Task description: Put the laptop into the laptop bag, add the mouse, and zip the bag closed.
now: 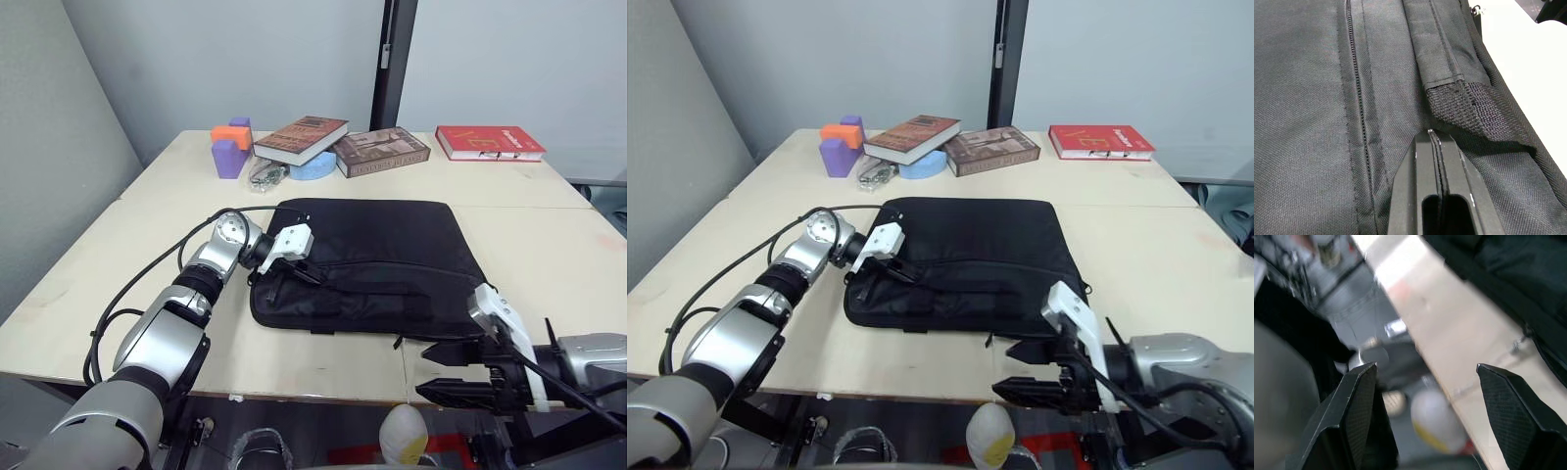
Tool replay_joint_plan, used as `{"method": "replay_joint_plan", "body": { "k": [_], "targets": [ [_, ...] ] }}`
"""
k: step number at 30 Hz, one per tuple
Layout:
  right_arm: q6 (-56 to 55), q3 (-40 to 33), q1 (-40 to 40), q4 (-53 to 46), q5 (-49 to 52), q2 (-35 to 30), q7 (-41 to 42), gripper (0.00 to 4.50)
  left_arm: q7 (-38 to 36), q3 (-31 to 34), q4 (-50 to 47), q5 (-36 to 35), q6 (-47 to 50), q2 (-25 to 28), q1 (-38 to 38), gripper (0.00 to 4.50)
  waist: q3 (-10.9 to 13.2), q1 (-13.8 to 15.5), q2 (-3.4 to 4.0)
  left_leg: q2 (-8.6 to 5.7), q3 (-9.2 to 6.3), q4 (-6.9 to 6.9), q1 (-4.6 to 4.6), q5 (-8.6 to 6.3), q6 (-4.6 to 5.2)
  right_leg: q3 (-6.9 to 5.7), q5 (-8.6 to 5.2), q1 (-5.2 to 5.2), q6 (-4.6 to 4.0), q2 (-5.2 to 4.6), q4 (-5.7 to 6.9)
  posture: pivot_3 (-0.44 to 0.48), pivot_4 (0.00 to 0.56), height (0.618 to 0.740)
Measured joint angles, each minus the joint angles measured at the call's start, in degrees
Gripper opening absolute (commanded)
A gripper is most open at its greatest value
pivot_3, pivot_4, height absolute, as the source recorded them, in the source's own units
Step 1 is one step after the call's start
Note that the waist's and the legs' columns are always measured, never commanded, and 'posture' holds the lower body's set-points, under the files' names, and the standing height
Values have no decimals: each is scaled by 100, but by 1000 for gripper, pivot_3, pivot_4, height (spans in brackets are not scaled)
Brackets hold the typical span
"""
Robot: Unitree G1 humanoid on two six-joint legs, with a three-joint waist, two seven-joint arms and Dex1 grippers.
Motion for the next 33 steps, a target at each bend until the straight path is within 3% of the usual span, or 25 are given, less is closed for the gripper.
{"method": "replay_joint_plan", "body": {
  "k": [16,26,33],
  "targets": [
    [44,1162,-563,654,-579,335,-375,3402,-10,24,-49,-1,35,18,11,0,-3,-6,3,-1,3,-38,-2,1,-2,-10,27,0,-41,-1,-27,0,150,730],
    [45,1107,-547,679,-337,285,-32,138,-10,35,-99,-2,74,19,24,0,-3,-2,3,-1,5,-52,-3,1,-1,-12,44,1,-69,-1,-46,0,150,730],
    [172,980,-633,628,73,236,18,61,-10,68,-135,-5,125,21,55,0,-3,1,3,-1,6,-56,-2,1,-1,-13,44,1,-70,-1,-48,0,150,730]
  ]
}}
